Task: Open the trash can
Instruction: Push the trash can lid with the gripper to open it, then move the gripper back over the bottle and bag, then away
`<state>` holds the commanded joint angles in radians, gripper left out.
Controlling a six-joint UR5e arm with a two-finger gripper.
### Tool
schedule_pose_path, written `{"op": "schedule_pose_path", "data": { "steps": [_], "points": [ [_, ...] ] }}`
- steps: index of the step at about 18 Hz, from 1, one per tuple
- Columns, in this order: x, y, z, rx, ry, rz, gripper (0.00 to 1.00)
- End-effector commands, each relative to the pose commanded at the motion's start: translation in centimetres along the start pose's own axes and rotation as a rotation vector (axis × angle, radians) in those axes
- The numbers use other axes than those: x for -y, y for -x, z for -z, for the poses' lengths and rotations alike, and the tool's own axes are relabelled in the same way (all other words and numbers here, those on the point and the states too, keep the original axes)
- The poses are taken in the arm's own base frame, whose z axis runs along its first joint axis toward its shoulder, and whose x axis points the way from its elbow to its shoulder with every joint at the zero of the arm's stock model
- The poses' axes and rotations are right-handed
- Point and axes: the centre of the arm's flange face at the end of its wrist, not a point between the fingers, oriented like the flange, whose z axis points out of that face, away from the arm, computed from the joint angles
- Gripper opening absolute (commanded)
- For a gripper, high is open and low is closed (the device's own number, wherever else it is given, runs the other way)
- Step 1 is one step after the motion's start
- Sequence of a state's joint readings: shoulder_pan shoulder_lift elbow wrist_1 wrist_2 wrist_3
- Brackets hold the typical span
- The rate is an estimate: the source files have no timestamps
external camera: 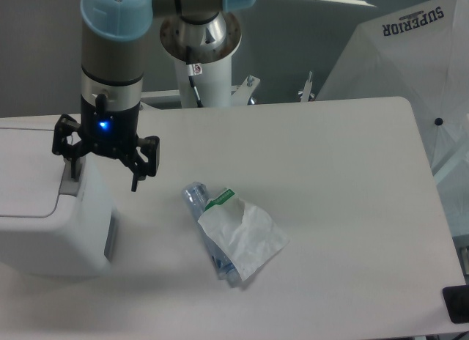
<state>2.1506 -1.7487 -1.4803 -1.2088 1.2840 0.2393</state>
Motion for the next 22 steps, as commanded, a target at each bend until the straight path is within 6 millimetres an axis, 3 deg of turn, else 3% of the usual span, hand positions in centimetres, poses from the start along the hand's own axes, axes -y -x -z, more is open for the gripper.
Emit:
{"op": "schedule_pose_path", "data": {
  "steps": [6, 10, 13, 18, 22],
  "points": [
    [0.3, 0.2, -0.4, -0.001, 0.004, 0.001, 1.00],
    [1.0, 0.0, 1.4, 0.009, -0.032, -0.001, 1.00],
    [1.5, 1.3, 2.4, 0.032, -0.076, -0.004, 1.00],
    [1.8, 8.1, 3.9, 0.119, -0.160, -0.033, 1.00],
    [1.1, 15.5, 3.4, 0.166, -0.136, -0.070, 1.00]
  ]
}}
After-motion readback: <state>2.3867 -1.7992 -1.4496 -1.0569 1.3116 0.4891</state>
